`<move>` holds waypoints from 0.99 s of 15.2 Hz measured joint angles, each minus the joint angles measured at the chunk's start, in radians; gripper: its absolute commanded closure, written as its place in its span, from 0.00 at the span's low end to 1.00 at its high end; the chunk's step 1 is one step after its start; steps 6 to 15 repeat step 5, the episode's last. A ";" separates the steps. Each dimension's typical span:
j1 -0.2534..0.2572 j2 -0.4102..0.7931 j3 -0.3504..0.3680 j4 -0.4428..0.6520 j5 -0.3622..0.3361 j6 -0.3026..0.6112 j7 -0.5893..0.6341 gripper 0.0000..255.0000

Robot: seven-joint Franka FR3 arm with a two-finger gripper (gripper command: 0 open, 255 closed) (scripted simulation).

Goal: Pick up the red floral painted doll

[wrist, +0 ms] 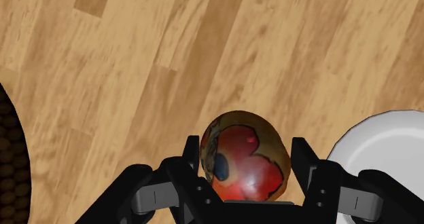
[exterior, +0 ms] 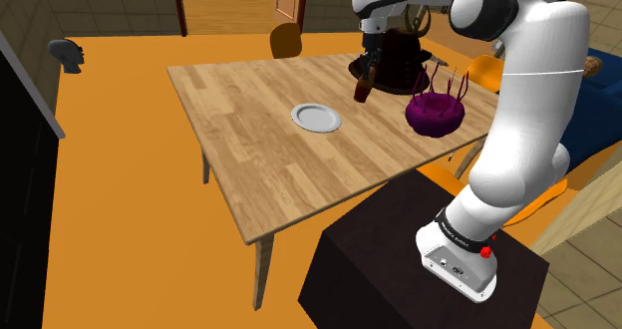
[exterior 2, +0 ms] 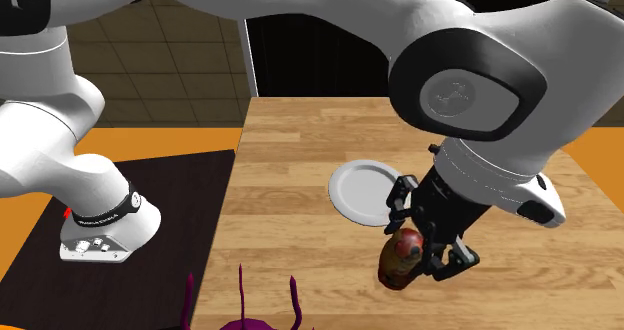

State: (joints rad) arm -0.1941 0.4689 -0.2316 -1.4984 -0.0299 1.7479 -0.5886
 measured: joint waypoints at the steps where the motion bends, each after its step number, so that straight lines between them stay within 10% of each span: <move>1: -0.001 0.000 -0.001 0.015 0.000 -0.015 -0.003 1.00; 15: -0.001 -0.011 -0.002 0.043 -0.002 -0.053 -0.005 1.00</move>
